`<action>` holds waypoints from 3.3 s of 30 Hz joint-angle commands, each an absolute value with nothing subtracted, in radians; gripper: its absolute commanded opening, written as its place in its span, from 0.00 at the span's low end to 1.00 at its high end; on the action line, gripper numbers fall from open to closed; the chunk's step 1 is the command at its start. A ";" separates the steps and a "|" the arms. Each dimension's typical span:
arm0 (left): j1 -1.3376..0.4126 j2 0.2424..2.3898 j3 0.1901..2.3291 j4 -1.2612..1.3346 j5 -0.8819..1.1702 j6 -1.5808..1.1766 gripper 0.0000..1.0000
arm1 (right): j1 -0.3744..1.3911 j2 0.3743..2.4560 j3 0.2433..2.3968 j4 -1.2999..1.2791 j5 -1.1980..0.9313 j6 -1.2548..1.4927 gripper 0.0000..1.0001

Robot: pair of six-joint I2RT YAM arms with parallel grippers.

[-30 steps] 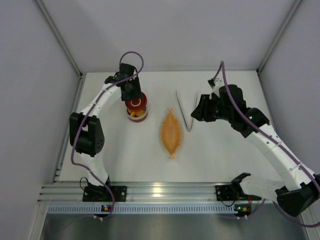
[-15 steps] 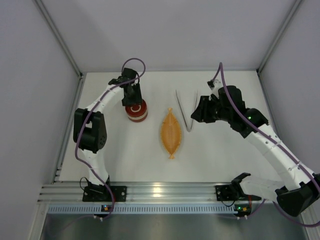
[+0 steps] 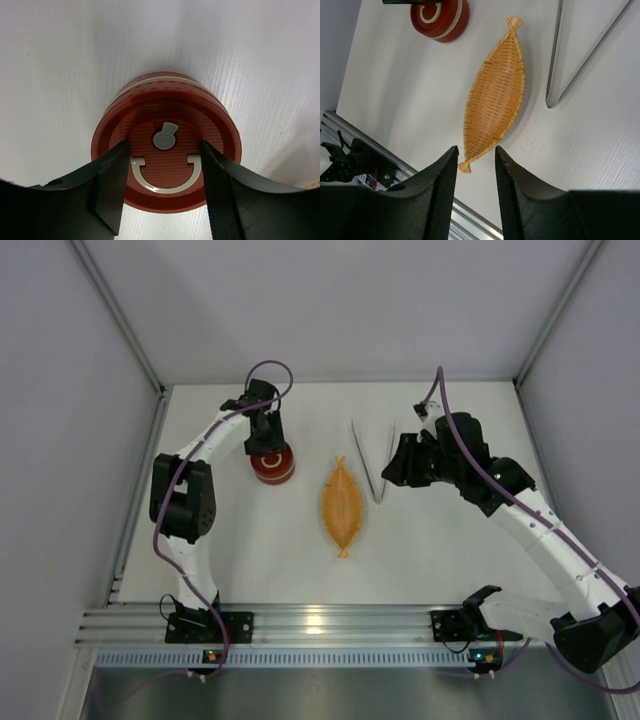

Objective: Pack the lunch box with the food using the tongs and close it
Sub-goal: Close the box lid on the packing box.

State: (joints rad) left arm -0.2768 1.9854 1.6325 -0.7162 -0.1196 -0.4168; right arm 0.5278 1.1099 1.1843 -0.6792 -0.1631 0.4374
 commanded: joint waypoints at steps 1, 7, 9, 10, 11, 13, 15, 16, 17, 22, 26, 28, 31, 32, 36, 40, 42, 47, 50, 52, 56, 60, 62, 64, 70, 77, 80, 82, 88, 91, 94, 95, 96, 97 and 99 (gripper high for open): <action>-0.273 2.009 1.651 -0.721 -0.133 -0.408 0.00 | 0.525 1.089 1.186 -0.661 -0.167 0.422 0.35; -0.272 2.020 1.669 -0.732 -0.141 -0.405 0.00 | 0.523 1.092 1.189 -0.664 -0.164 0.420 0.35; -0.273 2.025 1.675 -0.736 -0.147 -0.400 0.00 | 0.523 1.095 1.190 -0.664 -0.167 0.420 0.35; -0.273 2.028 1.678 -0.739 -0.149 -0.400 0.00 | 0.523 1.095 1.190 -0.664 -0.167 0.420 0.35; -0.272 2.037 1.686 -0.747 -0.153 -0.397 0.00 | 0.523 1.095 1.190 -0.666 -0.167 0.417 0.35; -0.272 2.051 1.692 -0.758 -0.160 -0.394 0.00 | 0.523 1.100 1.190 -0.666 -0.169 0.417 0.35; -0.273 2.072 1.706 -0.781 -0.173 -0.393 0.02 | 0.523 1.103 1.190 -0.667 -0.172 0.416 0.35; -0.272 2.078 1.706 -0.785 -0.182 -0.393 0.03 | 0.523 1.103 1.189 -0.667 -0.172 0.414 0.35; -0.273 2.088 1.706 -0.788 -0.192 -0.390 0.05 | 0.523 1.104 1.187 -0.667 -0.173 0.413 0.35; -0.272 2.118 1.687 -0.793 -0.199 -0.394 0.15 | 0.523 1.103 1.178 -0.669 -0.176 0.408 0.35; -0.272 2.134 1.654 -0.765 -0.154 -0.410 0.20 | 0.523 1.101 1.175 -0.681 -0.178 0.399 0.35; -0.272 2.138 1.638 -0.752 -0.134 -0.416 0.22 | 0.523 1.101 1.174 -0.686 -0.179 0.394 0.35; -0.271 2.145 1.608 -0.730 -0.115 -0.425 0.25 | 0.523 1.098 1.172 -0.692 -0.178 0.390 0.35; -0.272 2.148 1.595 -0.721 -0.110 -0.428 0.27 | 0.523 1.098 1.170 -0.695 -0.178 0.388 0.35; -0.272 2.152 1.559 -0.692 -0.084 -0.436 0.32 | 0.523 1.097 1.169 -0.703 -0.179 0.383 0.35; -0.272 2.166 1.529 -0.667 -0.052 -0.446 0.34 | 0.523 1.095 1.167 -0.710 -0.179 0.377 0.35; -0.272 2.177 1.519 -0.661 -0.041 -0.449 0.35 | 0.523 1.092 1.164 -0.715 -0.179 0.377 0.35; -0.272 2.191 1.502 -0.649 -0.038 -0.454 0.40 | 0.525 1.086 1.161 -0.723 -0.179 0.371 0.35; -0.272 2.192 1.494 -0.647 -0.041 -0.454 0.45 | 0.523 1.081 1.158 -0.721 -0.181 0.371 0.35; -0.271 2.192 1.491 -0.649 -0.040 -0.456 0.47 | 0.523 1.080 1.157 -0.723 -0.184 0.371 0.35; -0.272 2.172 1.493 -0.649 -0.041 -0.456 0.54 | 0.523 1.075 1.157 -0.729 -0.184 0.367 0.35; -0.272 2.146 1.505 -0.663 -0.051 -0.456 0.61 | 0.523 1.074 1.160 -0.730 -0.184 0.365 0.36; -0.271 2.134 1.519 -0.673 -0.058 -0.456 0.64 | 0.523 1.074 1.161 -0.732 -0.184 0.365 0.36; -0.272 2.122 1.526 -0.684 -0.063 -0.454 0.68 | 0.523 1.072 1.163 -0.732 -0.184 0.365 0.36; -0.272 2.082 1.542 -0.698 -0.069 -0.449 0.72 | 0.523 1.072 1.164 -0.735 -0.181 0.364 0.36; -0.276 2.010 1.606 -0.732 -0.103 -0.434 0.78 | 0.523 1.072 1.172 -0.733 -0.167 0.365 0.37; -0.278 1.979 1.641 -0.758 -0.107 -0.428 0.79 | 0.523 1.081 1.181 -0.735 -0.166 0.367 0.38; -0.281 1.948 1.655 -0.765 -0.112 -0.423 0.79 | 0.523 1.080 1.186 -0.732 -0.163 0.370 0.38; -0.290 1.864 1.693 -0.782 -0.112 -0.408 0.80 | 0.523 1.089 1.212 -0.741 -0.152 0.368 0.39; -0.290 1.841 1.718 -0.798 -0.112 -0.400 0.80 | 0.523 1.089 1.216 -0.747 -0.149 0.367 0.40; -0.291 1.810 1.724 -0.807 -0.111 -0.399 0.81 | 0.523 1.086 1.221 -0.752 -0.141 0.365 0.40; -0.294 1.796 1.721 -0.807 -0.106 -0.399 0.81 | 0.523 1.086 1.221 -0.752 -0.141 0.365 0.40; -0.298 1.767 1.718 -0.804 -0.101 -0.397 0.81 | 0.523 1.085 1.220 -0.752 -0.134 0.365 0.41; -0.313 1.750 1.707 -0.801 -0.097 -0.396 0.81 | 0.523 1.080 1.220 -0.752 -0.129 0.365 0.41; -0.339 1.689 1.689 -0.790 -0.097 -0.381 0.82 | 0.523 1.074 1.216 -0.749 -0.111 0.364 0.42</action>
State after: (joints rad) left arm -0.3031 1.8023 1.6852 -0.7849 -0.1131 -0.4080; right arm 0.5278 1.0996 1.1671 -0.7261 -0.1467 0.3843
